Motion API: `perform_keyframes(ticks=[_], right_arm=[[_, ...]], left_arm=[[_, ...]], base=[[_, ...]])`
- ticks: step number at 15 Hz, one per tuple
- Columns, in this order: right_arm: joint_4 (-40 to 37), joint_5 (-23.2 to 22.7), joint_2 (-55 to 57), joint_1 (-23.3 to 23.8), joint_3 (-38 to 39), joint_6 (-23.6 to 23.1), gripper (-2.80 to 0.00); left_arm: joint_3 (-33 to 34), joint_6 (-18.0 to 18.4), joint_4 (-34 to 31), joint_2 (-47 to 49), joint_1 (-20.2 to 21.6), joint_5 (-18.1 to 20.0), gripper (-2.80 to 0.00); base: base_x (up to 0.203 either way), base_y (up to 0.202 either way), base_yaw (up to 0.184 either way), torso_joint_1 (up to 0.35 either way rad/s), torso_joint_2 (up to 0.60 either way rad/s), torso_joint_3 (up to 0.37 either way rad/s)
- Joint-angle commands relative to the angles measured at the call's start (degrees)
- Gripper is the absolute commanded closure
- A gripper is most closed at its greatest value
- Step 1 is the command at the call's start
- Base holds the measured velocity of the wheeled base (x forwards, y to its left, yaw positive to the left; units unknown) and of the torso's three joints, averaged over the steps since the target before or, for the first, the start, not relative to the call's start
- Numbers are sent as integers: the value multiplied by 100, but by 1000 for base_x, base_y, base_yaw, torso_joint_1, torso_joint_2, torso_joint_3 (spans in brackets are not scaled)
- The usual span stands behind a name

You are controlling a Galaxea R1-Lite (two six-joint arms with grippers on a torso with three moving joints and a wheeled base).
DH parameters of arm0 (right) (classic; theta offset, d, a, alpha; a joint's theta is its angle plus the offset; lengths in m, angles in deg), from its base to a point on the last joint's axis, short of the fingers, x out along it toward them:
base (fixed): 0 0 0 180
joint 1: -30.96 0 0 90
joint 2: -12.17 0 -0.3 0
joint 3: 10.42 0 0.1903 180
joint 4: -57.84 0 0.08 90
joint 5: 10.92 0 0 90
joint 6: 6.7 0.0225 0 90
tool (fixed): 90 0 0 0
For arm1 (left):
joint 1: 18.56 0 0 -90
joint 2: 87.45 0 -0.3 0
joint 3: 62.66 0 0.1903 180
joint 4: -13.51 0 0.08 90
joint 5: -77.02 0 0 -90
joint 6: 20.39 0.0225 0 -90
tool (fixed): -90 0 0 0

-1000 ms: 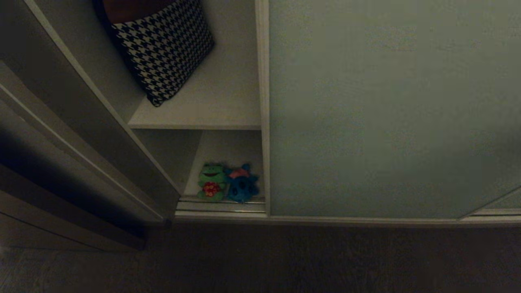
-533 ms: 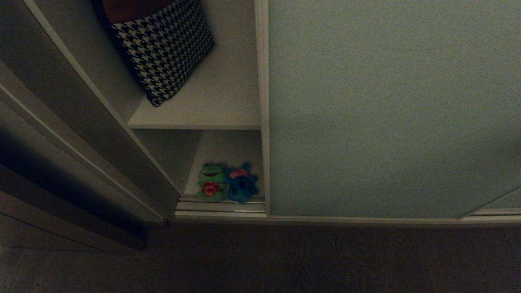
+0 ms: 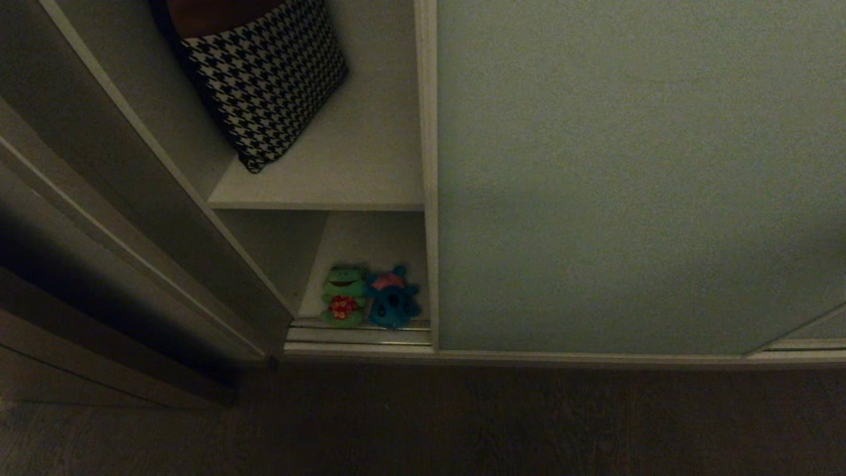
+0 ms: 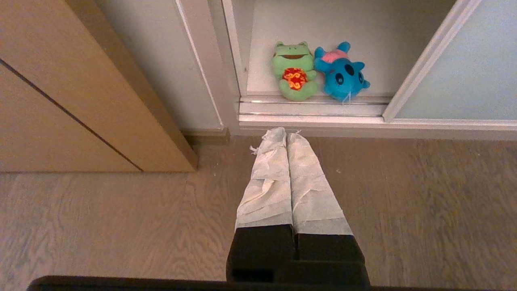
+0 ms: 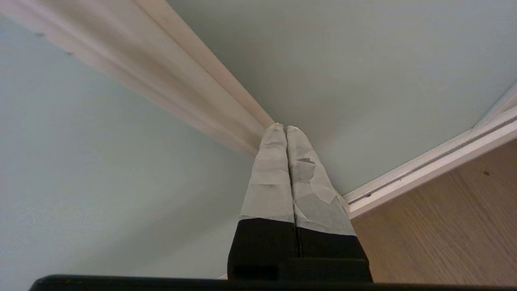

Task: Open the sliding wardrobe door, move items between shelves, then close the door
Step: Close the door

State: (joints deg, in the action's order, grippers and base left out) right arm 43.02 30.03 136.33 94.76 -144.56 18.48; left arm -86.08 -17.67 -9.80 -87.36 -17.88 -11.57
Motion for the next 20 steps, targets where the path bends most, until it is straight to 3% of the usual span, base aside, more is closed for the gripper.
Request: perform_keyframes(ticks=[1,11,20], right_arm=[[64,-25,90,0,-5,6,0],[288,-8,407,-263,-5,5,0],[247,14,29,-436,297,29,0]], left_arm=[[-1,1,3,8,2,0,0],[5,1,3,8,2,0,0],[1,1,2,8,2,0,0]], base=[[0,0,0,0,0,0],[0,0,0,0,0,0],[0,0,0,0,0,0]])
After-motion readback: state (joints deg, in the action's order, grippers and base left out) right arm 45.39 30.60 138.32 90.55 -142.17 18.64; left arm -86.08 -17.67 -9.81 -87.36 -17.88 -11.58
